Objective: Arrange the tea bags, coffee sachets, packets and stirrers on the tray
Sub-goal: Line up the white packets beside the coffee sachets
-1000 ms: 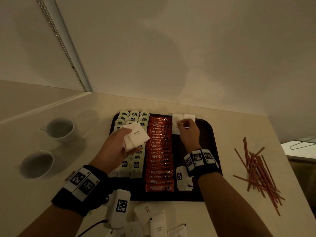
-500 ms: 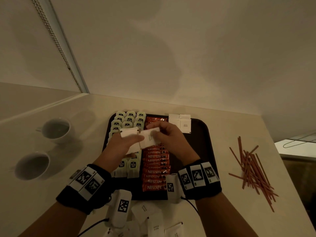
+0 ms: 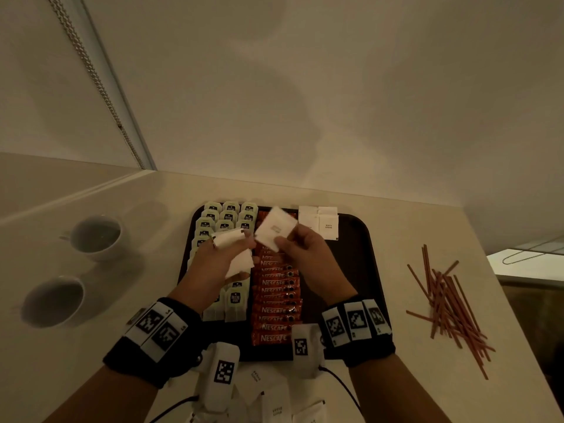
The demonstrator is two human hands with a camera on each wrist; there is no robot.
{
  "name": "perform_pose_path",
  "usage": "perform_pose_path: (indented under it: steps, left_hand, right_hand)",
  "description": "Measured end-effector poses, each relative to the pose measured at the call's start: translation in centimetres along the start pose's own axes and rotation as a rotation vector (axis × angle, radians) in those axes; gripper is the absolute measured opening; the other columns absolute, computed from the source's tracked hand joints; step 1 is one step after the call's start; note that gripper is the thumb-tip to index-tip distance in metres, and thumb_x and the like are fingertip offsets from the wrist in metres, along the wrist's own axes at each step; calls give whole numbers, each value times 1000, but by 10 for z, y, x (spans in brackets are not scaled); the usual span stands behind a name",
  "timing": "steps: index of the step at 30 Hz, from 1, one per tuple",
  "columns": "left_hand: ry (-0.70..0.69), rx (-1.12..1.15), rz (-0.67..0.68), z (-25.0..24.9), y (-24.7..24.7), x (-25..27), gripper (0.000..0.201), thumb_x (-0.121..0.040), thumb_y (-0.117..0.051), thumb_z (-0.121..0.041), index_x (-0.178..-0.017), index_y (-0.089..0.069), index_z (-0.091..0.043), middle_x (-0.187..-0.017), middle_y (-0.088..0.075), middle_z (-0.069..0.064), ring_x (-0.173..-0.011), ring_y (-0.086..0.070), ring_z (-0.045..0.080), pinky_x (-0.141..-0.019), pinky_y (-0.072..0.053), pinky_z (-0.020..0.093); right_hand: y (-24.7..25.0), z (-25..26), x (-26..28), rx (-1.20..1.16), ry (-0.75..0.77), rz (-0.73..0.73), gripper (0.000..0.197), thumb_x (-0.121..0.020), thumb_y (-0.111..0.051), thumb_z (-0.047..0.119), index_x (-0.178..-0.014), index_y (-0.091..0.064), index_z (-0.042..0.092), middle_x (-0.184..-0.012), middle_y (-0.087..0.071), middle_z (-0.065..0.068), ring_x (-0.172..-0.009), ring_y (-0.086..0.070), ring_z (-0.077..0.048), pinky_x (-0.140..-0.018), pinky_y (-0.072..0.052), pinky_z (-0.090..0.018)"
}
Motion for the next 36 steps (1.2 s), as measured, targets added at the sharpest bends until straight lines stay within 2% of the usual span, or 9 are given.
perform_pose_path:
  steps: [3, 6, 9, 11, 14, 16, 18, 29, 36]
  left_hand:
    - [68, 96, 23, 1, 6, -2, 15, -94, -53, -22, -102, -64, -16, -89, -72, 5, -67, -70, 19, -43, -51, 23]
    - [81, 119, 22, 1, 14, -4, 19, -95, -48, -27, -103, -63, -16, -86, -73, 3, -74, -69, 23, -43, -50, 23]
    - [79, 126, 19, 2, 18, -6, 20, -95, -48, -27, -103, -63, -16, -81, -74, 1, -67, -70, 20, -42, -49, 22]
    - [81, 126, 13, 3, 20, -7, 20, -95, -49, -27, -105, -62, -16, -80, -74, 2, -66, -70, 21, -43, -50, 23]
    - [83, 116, 18, 4, 21, -7, 20, -95, -49, -28, -105, -63, -18, -81, -74, 0, -71, -70, 22, -45, -50, 23]
    - [87, 118, 16, 5, 22, -6, 20, -95, -49, -28, -103, -64, -18, -83, -74, 0, -71, -70, 21, -46, -51, 22]
    - [87, 120, 10, 5, 24, -7, 19, -95, -49, -28, -102, -64, -19, -82, -74, 0, -68, -71, 19, -47, -51, 22]
    - [107, 119, 12, 5, 25, -8, 19, -96, -46, -27, -101, -61, -18, -76, -75, -1, -62, -71, 17, -45, -51, 21]
    - [181, 245, 155, -2, 23, -3, 35, -94, -30, -22, -109, -60, -11, -88, -74, 9, -74, -71, 25, -49, -54, 26]
  right_hand:
    - [28, -12, -11, -113, -79, -153, 27, -96, -46, 6, -120, -56, 13, -113, -61, 0, -102, -62, -18, -86, -54, -31]
    - [65, -32, -27, 68, -120, -332, 31, -96, -46, 5, -126, -53, 9, -117, -59, -2, -102, -59, -14, -84, -54, -29]
    - [97, -52, -38, 318, -124, -550, 23, -91, -57, 10, -113, -60, 11, -115, -63, -7, -99, -61, -19, -89, -54, -40]
    - [109, -59, -42, 415, -123, -628, 16, -88, -61, 12, -104, -62, 12, -108, -66, -7, -97, -62, -22, -90, -52, -44]
    - [117, -63, -46, 520, -140, -632, 19, -88, -61, 11, -106, -63, 8, -110, -66, -10, -101, -61, -25, -92, -50, -37]
    - [117, -62, -48, 554, -145, -633, 21, -89, -59, 10, -110, -63, 6, -113, -65, -10, -105, -60, -26, -88, -44, -28]
    - [117, -60, -50, 566, -147, -634, 23, -90, -58, 9, -112, -63, 4, -114, -65, -11, -107, -59, -26, -84, -40, -24]
    - [115, -56, -61, 638, -133, -643, 21, -87, -63, 8, -107, -67, 3, -107, -68, -12, -100, -62, -24, -80, -39, -20]
    - [116, -55, -63, 662, -118, -667, 24, -87, -64, 11, -109, -64, 1, -108, -67, -14, -100, -61, -26, -75, -36, -18]
Point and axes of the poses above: each hand's wrist, its own x-axis away from the middle knuckle, its own y-axis out of the back of the hand, z = x × y, the point moved 2 cm from there along -x, towards the middle knuckle
